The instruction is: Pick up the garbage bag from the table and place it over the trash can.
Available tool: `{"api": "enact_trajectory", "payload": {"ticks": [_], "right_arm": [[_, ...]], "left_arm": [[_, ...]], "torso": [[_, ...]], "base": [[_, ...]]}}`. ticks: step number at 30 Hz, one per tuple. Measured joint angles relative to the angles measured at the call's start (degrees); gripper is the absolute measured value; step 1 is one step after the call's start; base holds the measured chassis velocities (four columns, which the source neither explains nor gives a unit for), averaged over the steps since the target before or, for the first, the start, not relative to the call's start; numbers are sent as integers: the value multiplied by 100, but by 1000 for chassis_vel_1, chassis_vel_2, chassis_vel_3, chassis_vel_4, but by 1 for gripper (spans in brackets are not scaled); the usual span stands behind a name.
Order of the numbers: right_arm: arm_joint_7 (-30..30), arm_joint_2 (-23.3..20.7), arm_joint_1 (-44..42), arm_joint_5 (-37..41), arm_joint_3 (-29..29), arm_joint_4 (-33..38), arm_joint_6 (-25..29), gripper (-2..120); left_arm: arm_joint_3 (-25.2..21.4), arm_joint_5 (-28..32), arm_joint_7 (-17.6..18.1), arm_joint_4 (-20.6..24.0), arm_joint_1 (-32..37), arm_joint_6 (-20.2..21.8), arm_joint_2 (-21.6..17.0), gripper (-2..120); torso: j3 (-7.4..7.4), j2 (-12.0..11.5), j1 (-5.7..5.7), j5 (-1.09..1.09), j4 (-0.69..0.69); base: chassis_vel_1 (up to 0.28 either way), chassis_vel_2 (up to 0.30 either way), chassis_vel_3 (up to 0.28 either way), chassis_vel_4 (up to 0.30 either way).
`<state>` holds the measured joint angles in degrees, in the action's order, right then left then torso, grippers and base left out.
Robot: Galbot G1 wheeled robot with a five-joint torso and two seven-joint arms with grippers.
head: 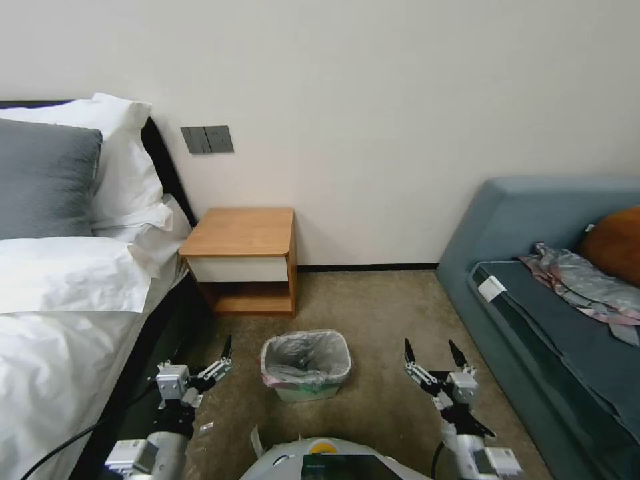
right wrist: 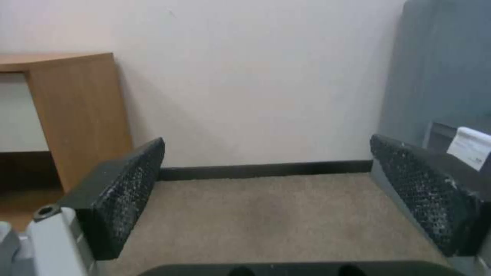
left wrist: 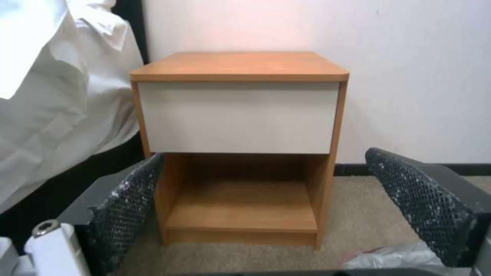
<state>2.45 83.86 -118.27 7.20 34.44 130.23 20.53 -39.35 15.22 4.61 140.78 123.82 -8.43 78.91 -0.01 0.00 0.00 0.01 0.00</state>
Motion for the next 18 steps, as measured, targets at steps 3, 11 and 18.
{"api": "enact_trajectory", "payload": {"ticks": [3,11,18], "right_arm": [[13,-70,-124,84,-29,3,200,100],[38,-158,-277,-61,-222,162,334,100],[114,-164,-281,-199,-258,191,333,100]], "left_arm": [[-28,-44,-14,-3,37,-34,150,100],[-448,-139,-193,-292,276,-468,317,100],[-470,-83,-197,-313,339,-522,331,100]], "torso": [[0,0,0,-1,0],[1,0,0,-1,1],[1,0,0,0,0]], "base": [[0,0,0,0],[0,0,0,0],[0,0,0,0]]}}
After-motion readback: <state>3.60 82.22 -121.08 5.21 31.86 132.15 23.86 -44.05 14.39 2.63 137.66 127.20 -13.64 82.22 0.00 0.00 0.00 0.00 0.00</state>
